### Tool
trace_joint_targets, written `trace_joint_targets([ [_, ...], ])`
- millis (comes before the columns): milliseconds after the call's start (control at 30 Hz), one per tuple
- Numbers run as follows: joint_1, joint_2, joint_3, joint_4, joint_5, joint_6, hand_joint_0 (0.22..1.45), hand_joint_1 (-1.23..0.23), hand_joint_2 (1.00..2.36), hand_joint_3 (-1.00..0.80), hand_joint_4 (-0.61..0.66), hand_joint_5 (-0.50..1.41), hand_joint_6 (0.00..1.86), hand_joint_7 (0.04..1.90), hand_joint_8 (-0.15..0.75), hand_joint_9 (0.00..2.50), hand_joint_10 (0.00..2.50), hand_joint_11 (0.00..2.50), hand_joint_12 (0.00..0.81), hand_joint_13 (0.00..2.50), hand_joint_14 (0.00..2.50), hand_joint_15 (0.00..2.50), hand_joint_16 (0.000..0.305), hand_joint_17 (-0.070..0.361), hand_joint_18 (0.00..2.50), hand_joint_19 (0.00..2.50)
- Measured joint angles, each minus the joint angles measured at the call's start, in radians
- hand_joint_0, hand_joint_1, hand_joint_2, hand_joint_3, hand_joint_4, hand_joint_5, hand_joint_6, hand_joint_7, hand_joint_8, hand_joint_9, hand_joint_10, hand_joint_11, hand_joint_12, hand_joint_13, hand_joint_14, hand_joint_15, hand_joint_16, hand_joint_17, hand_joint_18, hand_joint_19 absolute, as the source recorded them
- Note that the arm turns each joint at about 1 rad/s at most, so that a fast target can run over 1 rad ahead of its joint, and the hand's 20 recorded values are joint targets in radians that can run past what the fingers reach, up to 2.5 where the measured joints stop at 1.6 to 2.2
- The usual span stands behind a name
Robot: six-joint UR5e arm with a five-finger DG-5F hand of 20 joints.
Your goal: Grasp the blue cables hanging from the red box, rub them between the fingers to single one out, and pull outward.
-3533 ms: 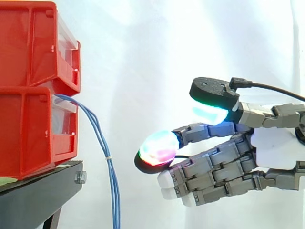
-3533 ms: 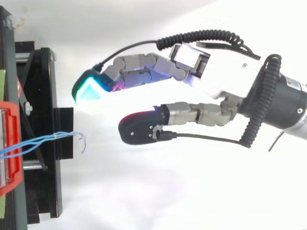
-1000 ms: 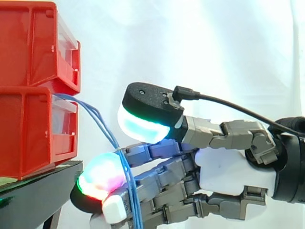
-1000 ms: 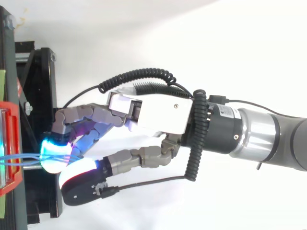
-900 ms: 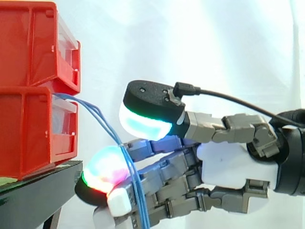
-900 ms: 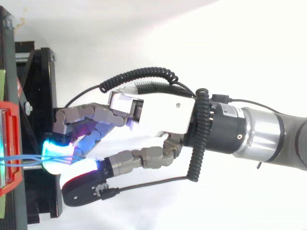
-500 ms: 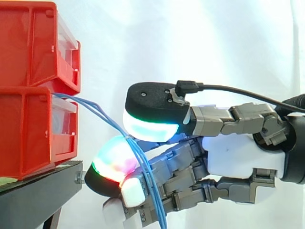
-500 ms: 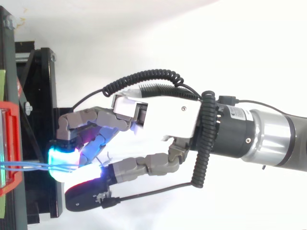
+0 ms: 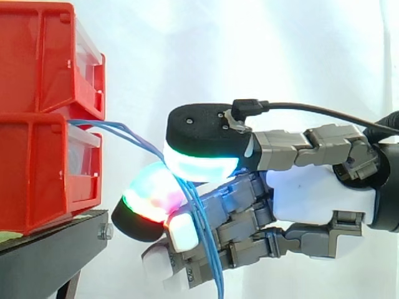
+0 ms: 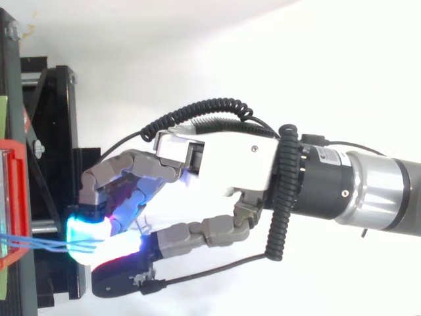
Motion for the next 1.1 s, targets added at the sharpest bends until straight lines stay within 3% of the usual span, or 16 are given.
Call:
trace_joint_targets([
  [333,0.000,0.020,0.000,-0.031,0.000,0.014,0.68,-0.88,1.00,-0.45,0.17,-0.17,0.90,0.91,0.298,1.03,0.02,0.59,0.351,0.81,0.02,0.54,0.039,0.088,0.58,0.42],
  [633,0.001,0.022,0.000,-0.068,0.000,0.055,0.60,-0.76,1.00,-0.49,0.20,-0.15,0.89,0.95,0.305,1.08,0.02,0.58,0.355,0.82,0.02,0.54,0.039,0.088,0.59,0.45],
  [933,0.003,0.023,0.000,-0.080,-0.002,0.078,0.60,-0.66,1.01,-0.34,0.19,-0.14,0.88,1.04,0.310,1.10,0.02,0.57,0.360,0.84,0.02,0.55,0.041,0.092,0.60,0.47],
  [1000,0.003,0.027,0.000,-0.087,-0.007,0.085,0.60,-0.72,1.02,-0.20,0.16,-0.14,0.88,1.10,0.318,1.08,0.02,0.59,0.363,0.84,0.02,0.56,0.041,0.092,0.61,0.48],
  [1100,0.003,0.034,0.001,-0.109,-0.014,0.095,0.63,-0.80,1.02,-0.17,0.08,-0.16,0.92,1.01,0.304,1.03,0.02,0.59,0.364,0.84,0.02,0.56,0.041,0.093,0.61,0.48],
])
